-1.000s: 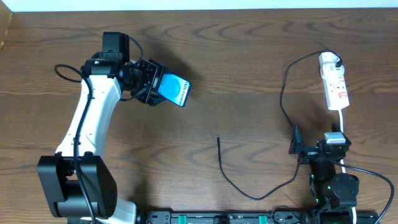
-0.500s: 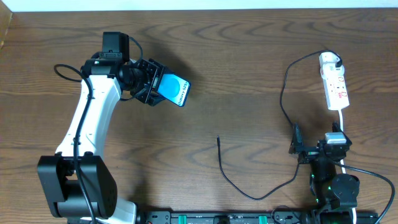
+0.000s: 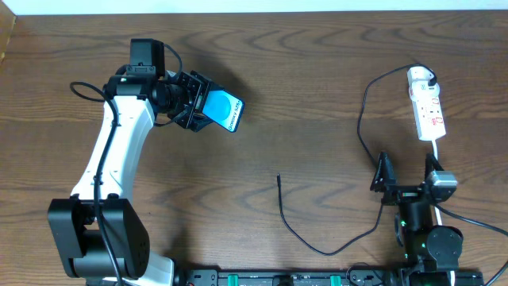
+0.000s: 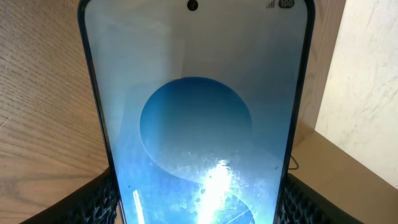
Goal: Plug charger to phone and switch on socket
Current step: 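Move the right gripper toward the phone held by the left gripper, then close the right gripper on the phone's side edge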
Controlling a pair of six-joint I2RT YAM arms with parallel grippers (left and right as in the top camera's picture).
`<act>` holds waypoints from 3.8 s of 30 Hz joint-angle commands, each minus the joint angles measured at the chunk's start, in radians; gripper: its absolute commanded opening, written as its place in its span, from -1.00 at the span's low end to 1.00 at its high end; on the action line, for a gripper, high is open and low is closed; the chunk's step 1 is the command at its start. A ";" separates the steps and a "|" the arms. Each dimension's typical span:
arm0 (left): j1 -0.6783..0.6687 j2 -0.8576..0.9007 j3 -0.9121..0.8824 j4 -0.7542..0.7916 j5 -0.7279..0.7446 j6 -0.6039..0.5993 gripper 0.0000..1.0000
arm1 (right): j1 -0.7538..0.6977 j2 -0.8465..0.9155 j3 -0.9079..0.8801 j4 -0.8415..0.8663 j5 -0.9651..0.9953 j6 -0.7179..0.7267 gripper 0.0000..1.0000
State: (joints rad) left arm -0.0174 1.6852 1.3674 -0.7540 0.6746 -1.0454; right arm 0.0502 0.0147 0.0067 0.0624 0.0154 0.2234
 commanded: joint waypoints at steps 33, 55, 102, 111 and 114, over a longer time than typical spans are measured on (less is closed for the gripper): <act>-0.095 -0.021 0.005 0.035 -0.014 0.016 -0.85 | -0.025 0.981 0.668 -0.067 -0.823 0.207 0.99; -0.222 -0.021 0.005 0.080 -0.111 -0.087 -0.86 | 0.030 1.303 0.670 0.121 -0.873 0.498 0.99; -0.542 -0.019 0.005 0.228 -0.242 -0.443 -0.85 | 0.299 1.306 0.670 0.127 -0.589 0.433 0.27; -0.544 -0.019 0.005 0.240 -0.242 -0.446 -0.85 | 0.299 1.306 0.670 0.124 -0.589 0.433 -0.32; -0.543 -0.019 0.005 0.240 -0.242 -0.446 -0.85 | 0.299 1.306 0.670 0.124 -0.589 0.433 -0.42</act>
State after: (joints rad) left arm -0.5594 1.6852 1.3674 -0.5228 0.4343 -1.4887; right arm 0.3435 1.3174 0.6594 0.1864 -0.5785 0.6655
